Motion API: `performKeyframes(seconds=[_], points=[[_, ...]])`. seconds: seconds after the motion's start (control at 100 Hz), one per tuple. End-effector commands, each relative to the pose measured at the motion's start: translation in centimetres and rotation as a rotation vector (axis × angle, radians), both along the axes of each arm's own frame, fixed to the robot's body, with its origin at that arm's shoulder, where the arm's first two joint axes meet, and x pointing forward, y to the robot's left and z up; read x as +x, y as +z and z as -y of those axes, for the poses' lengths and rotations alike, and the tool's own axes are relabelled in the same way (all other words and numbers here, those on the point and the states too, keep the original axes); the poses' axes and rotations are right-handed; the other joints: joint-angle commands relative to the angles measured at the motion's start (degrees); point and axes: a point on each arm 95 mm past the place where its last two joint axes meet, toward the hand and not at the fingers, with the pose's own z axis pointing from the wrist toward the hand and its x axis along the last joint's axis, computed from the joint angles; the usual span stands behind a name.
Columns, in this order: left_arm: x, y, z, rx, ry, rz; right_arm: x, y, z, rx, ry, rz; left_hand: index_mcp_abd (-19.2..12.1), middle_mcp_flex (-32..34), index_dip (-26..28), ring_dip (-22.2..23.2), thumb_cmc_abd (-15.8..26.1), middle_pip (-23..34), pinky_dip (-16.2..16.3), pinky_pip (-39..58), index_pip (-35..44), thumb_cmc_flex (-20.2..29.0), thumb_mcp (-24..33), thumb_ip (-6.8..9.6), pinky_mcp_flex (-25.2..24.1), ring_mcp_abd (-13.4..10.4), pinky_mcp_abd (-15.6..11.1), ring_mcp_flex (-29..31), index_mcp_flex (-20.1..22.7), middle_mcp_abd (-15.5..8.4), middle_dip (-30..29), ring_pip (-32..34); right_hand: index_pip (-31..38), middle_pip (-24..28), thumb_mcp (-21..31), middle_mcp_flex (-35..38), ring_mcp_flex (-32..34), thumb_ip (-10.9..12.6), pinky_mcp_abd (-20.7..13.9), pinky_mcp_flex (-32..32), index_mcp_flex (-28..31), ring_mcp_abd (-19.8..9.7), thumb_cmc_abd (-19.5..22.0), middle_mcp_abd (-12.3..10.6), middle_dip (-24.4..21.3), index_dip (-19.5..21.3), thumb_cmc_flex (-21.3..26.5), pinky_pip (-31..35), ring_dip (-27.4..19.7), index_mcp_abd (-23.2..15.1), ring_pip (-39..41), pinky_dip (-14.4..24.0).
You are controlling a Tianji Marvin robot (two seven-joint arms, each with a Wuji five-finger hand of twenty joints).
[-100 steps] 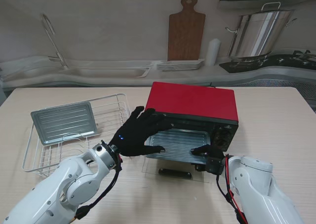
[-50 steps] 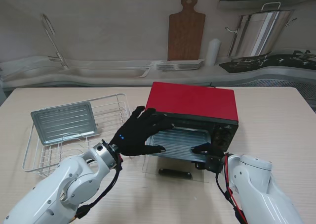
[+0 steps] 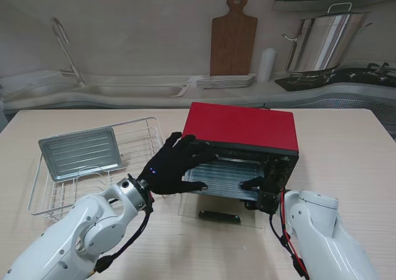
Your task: Slide the trays into the oven
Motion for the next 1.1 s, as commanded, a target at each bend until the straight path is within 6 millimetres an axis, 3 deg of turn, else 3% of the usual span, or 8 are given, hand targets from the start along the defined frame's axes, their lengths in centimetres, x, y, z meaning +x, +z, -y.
performKeyframes(seconds=[0.0, 1.09], points=[[-0.24, 0.12, 0.24, 0.002, -0.003, -0.009, -0.02, 0.25, -0.91, 0.027, 0.015, 0.009, -0.9, -1.2, 0.7, -0.2, 2.6, 0.0, -0.9, -2.5, -0.2, -0.6, -1.8, 0.39, -0.9, -1.3, -1.2, 0.0, -0.9, -1.4, -0.8, 0.5, 5.9, 1.5, 4.9, -1.0, 3.9, 2.3, -4.9, 2.3, 2.8, 4.5, 2.6, 1.8, 0.6, 1.2, 5.6, 3.7, 1.1, -6.6, 4.2, 0.9], [-0.54, 0.18, 0.11, -0.012, -0.005, 0.000, -0.17, 0.28, -0.87, 0.017, -0.008, 0.000, -0.8, -1.2, 0.7, -0.3, 2.6, 0.0, -1.0, -2.5, -0.3, -0.6, -2.0, 0.45, -0.9, -1.3, -1.2, 0.0, -0.8, -1.4, -0.8, 0.5, 5.6, 1.4, 4.8, -1.3, 4.0, 2.0, -5.0, 2.8, 2.4, 4.5, 3.0, 2.1, 0.3, 0.7, 5.7, 3.4, 1.0, -6.2, 3.6, 0.6]])
